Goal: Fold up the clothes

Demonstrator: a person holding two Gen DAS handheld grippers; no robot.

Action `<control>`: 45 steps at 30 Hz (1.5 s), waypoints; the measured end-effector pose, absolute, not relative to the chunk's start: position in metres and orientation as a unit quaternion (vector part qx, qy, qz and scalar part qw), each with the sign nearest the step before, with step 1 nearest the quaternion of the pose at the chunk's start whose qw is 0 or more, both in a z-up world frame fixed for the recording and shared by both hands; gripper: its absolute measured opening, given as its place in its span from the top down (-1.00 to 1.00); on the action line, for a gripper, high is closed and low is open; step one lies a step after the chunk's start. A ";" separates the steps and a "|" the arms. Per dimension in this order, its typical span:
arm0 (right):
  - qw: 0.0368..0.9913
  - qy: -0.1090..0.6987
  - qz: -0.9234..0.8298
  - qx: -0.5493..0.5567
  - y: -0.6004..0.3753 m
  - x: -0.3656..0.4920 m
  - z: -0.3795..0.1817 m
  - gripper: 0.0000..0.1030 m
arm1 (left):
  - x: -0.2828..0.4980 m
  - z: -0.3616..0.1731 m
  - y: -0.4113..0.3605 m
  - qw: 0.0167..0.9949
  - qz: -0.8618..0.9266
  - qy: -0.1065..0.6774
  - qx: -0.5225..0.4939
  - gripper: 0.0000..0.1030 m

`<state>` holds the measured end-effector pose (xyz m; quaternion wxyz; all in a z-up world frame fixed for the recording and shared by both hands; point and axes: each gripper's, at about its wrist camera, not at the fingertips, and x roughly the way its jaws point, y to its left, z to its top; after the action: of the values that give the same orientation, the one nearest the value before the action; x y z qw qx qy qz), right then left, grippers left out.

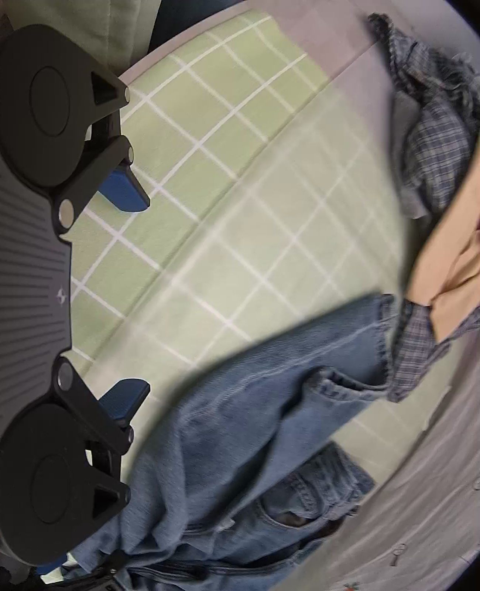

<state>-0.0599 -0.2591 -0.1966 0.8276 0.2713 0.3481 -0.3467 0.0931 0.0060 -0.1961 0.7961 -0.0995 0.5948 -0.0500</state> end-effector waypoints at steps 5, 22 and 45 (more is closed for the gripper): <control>0.816 0.356 -0.345 0.296 -0.254 -0.055 -0.201 -1.00 | 0.091 -0.196 0.004 0.799 -0.067 0.592 -0.083 -0.96; 0.826 0.350 -0.312 0.313 -0.280 -0.067 -0.196 0.68 | 0.101 -0.198 0.006 0.796 -0.047 0.595 -0.101 -1.00; 0.800 0.360 -0.429 0.215 -0.357 -0.170 -0.170 -0.57 | 0.071 -0.186 -0.048 0.801 -0.011 0.589 -0.104 -1.00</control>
<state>-0.1702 -0.3573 -0.1704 0.8002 0.2148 0.3596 -0.4292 0.0711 -0.0480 -0.1862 0.8011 -0.1044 0.5893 -0.0110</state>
